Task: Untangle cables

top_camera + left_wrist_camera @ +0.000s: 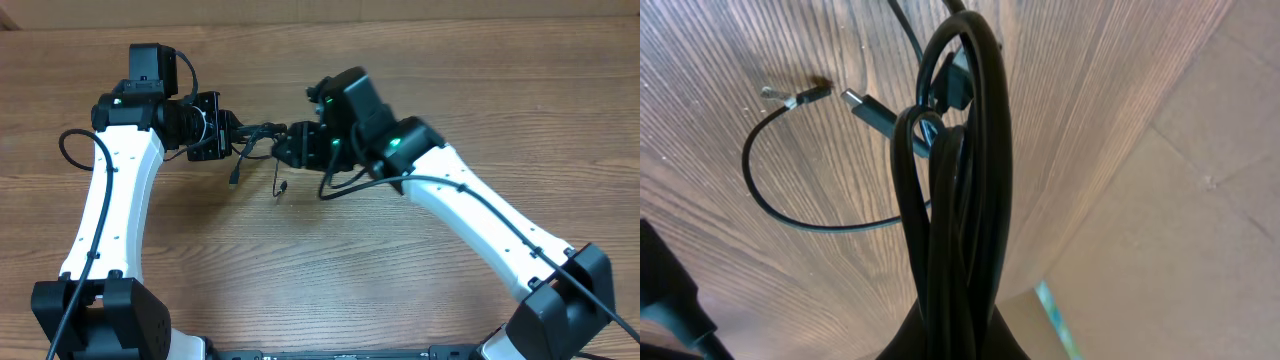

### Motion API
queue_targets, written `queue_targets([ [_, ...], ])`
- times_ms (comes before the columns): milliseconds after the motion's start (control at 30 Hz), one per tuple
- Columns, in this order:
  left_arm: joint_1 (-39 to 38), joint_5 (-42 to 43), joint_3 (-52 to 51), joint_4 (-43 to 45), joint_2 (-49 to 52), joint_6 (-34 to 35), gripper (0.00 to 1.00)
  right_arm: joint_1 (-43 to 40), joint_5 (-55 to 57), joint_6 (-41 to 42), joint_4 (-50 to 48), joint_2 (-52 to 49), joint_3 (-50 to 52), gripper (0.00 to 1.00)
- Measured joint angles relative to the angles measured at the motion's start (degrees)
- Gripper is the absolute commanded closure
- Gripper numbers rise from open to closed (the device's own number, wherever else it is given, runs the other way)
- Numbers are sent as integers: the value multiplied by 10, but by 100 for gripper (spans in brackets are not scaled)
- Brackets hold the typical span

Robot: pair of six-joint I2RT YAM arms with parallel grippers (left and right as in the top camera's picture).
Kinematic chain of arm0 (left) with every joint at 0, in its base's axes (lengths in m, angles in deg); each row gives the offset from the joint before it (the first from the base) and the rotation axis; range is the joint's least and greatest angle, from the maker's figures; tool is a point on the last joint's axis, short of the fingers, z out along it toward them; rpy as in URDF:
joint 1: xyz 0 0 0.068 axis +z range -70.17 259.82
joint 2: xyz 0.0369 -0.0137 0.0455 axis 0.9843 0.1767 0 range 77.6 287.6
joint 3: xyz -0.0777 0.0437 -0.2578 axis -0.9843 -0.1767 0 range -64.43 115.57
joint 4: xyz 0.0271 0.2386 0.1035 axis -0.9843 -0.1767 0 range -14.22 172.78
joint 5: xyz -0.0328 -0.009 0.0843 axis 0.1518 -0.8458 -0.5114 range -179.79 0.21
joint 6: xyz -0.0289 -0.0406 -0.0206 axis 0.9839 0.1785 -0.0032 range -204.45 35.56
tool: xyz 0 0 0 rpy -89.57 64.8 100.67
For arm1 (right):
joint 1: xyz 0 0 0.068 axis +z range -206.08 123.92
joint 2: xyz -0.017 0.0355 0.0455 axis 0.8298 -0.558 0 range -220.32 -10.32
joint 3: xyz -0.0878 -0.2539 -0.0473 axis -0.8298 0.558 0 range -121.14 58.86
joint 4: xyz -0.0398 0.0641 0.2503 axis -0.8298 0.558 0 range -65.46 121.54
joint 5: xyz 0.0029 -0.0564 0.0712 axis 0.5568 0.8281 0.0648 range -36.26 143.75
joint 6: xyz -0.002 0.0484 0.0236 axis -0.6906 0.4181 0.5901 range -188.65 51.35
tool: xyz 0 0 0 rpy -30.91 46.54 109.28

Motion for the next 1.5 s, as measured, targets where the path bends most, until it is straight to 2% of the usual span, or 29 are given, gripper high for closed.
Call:
queue_targets([
  [167, 0, -2, 0, 1, 0, 10, 96, 44, 33, 43, -91, -18, 0, 54],
  [200, 0, -2, 0, 2, 0, 10, 96, 55, 45, 49, -102, -28, 0, 57],
  [300, 0, -2, 0, 1, 0, 12, 96, 76, 75, 68, -110, -49, 0, 61],
  [667, 1, 23, 0, 15, 0, 13, 96, 92, 147, 101, -177, -74, 0, 64],
  [800, 1, 37, 0, 16, 0, 12, 96, 92, 158, 103, -183, -87, 0, 71],
  [967, 1, 54, 0, 16, 0, 12, 96, 92, 172, 95, -189, -96, 0, 90],
  [1100, 1, 54, 0, 16, 0, 8, 96, 93, 169, 63, -178, -96, 0, 96],
  [1233, 1, 50, 0, 51, 0, -81, 96, 84, 145, 29, -111, -88, 0, 96],
  [1333, -2, 35, 0, 84, 0, -183, 96, 64, 113, 5, -61, -57, 1, 96],
  [1500, -2, 4, 0, 85, 0, -348, 96, 30, 65, -33, -38, 35, 3, 96],
])
